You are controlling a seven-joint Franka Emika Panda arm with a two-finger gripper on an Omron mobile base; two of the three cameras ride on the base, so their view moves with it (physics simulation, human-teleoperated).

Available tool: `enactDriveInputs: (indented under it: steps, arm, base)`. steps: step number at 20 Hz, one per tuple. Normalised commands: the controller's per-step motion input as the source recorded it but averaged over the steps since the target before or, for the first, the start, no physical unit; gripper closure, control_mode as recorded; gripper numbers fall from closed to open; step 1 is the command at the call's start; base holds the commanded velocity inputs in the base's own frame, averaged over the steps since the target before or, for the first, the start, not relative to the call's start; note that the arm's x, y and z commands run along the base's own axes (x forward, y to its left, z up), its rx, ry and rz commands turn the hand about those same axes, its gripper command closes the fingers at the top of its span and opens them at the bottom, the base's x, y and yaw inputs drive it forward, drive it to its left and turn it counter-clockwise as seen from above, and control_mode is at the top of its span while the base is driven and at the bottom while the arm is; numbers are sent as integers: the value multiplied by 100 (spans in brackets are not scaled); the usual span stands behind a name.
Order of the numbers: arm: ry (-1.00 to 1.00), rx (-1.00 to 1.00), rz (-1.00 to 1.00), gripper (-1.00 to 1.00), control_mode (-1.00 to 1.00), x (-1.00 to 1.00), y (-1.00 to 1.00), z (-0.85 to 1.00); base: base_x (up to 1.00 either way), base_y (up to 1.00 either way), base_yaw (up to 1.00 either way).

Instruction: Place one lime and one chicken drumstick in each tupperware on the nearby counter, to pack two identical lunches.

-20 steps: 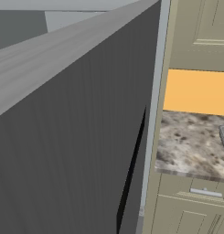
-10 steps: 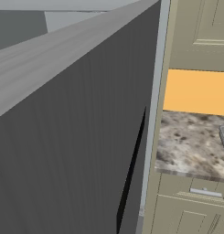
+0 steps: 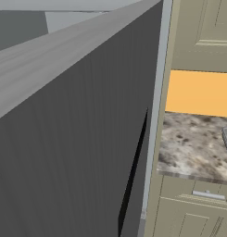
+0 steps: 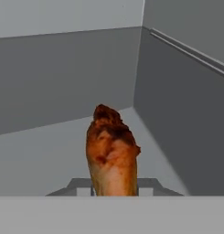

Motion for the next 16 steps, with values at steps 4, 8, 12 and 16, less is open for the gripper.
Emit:
enactDriveInputs:
  steps: [4,8,12,16]
  arm:
    - [0,0,-1,100,-100,-64,29,-3]
    - [-1,0,0,100,-100,-70,21,0]
    - [0,0,0,100,-100,-65,27,0]
    - [0,0,0,100,-100,-68,33,-3]
  base:
    - [0,0,0]
    - [0,0,0]
    - [0,0,0]
    - [0,0,0]
